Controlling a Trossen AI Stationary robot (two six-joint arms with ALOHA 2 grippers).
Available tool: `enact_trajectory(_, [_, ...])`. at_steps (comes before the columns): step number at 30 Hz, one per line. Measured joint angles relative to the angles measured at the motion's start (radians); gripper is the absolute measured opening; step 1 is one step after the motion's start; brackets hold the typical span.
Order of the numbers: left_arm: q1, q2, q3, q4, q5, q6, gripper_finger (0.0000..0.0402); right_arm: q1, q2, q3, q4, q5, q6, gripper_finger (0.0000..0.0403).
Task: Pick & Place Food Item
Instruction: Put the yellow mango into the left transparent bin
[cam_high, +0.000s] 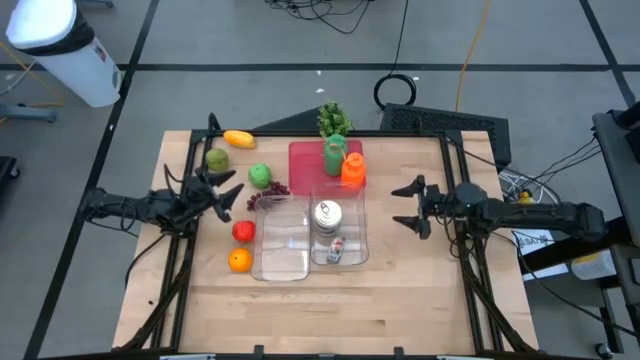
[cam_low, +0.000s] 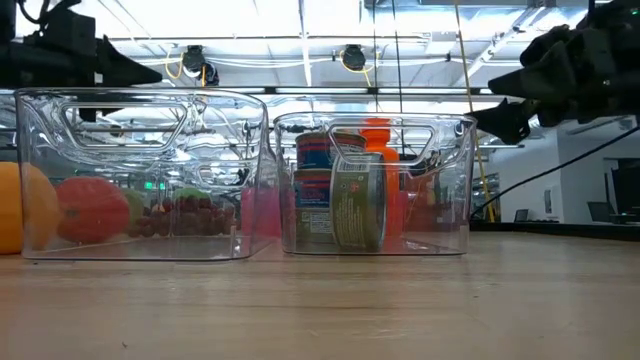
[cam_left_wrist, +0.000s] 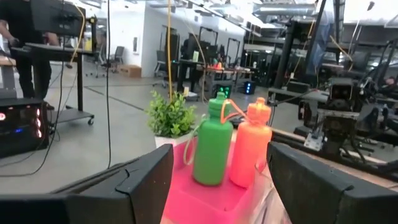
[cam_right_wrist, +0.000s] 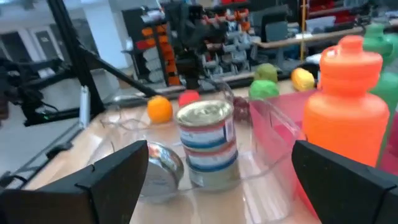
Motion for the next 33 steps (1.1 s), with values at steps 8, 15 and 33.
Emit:
enact_trajectory(8, [0.0, 0.0, 0.0, -0.08, 0.001, -0.102, 0.0273, -0.128, -0.161, -0.001, -0.023, -0.138, -0.01, 0.0375])
enact_trajectory(15, [0.0, 0.0, 0.0, -0.17, -0.026, -0.219, 0.0273, -0.232, -0.335, -0.001, -0.177, -0.139, -0.01, 0.0375])
enact_trajectory(33, [0.309, 0.486, 0.435, -0.553, -0.062, -0.455, 0.0273, -0.245, -0.354, -0.001, -0.256, -0.138, -0.011, 0.0375])
